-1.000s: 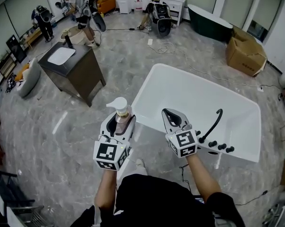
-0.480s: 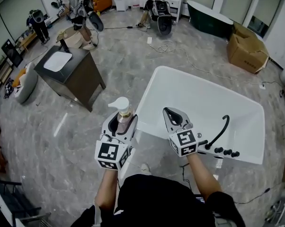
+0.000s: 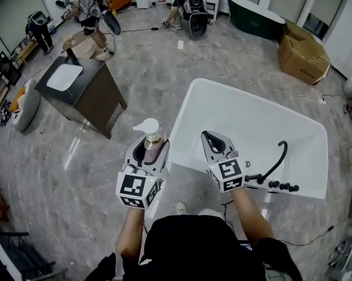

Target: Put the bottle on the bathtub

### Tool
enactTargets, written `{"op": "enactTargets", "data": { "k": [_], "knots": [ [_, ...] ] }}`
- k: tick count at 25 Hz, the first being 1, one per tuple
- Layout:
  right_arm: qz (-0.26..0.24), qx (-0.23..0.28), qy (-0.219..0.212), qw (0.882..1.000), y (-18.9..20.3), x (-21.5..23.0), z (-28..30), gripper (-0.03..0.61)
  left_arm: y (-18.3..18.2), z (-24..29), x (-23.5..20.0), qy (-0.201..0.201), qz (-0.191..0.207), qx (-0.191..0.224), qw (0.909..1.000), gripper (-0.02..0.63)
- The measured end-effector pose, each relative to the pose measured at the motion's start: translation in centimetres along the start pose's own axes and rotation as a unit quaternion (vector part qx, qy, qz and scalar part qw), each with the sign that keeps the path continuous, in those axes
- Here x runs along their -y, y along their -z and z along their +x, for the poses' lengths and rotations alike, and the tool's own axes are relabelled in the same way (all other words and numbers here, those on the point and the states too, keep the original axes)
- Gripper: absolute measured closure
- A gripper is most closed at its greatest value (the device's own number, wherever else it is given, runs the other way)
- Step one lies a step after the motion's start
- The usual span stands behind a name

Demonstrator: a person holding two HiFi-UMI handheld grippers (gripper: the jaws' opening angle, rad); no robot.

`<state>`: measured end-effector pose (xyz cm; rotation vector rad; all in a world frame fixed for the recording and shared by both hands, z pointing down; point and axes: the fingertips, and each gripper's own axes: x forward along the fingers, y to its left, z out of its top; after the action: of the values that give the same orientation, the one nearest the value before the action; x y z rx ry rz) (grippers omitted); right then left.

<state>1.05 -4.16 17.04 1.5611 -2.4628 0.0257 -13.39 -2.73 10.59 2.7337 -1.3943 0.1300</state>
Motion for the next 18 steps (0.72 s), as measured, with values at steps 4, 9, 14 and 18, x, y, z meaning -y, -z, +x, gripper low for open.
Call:
{"op": "enactTargets", "data": {
  "k": [4, 9, 14, 18],
  "knots": [
    [0.003, -0.014, 0.002, 1.000, 1.2, 0.3, 0.7, 0.555, 1.0, 1.3, -0.7, 0.002, 0.004, -0.005, 1.0000, 0.383],
    [0.005, -0.029, 0.001, 1.000, 2.7, 0.8, 1.5, 0.555, 2.9, 3.0, -0.7, 0.008, -0.003, -0.022, 0.9997, 0.383],
    [0.009, -0.042, -0.007, 0.999, 4.0, 1.7, 2.4, 0.555, 4.6, 4.7, -0.3, 0.011, -0.031, -0.041, 0.9986, 0.383],
    [0.021, -0.057, -0.017, 0.998, 5.7, 2.7, 3.3, 0.555, 5.9, 6.2, 0.0, 0.009, -0.040, -0.053, 0.9977, 0.383]
  ]
}}
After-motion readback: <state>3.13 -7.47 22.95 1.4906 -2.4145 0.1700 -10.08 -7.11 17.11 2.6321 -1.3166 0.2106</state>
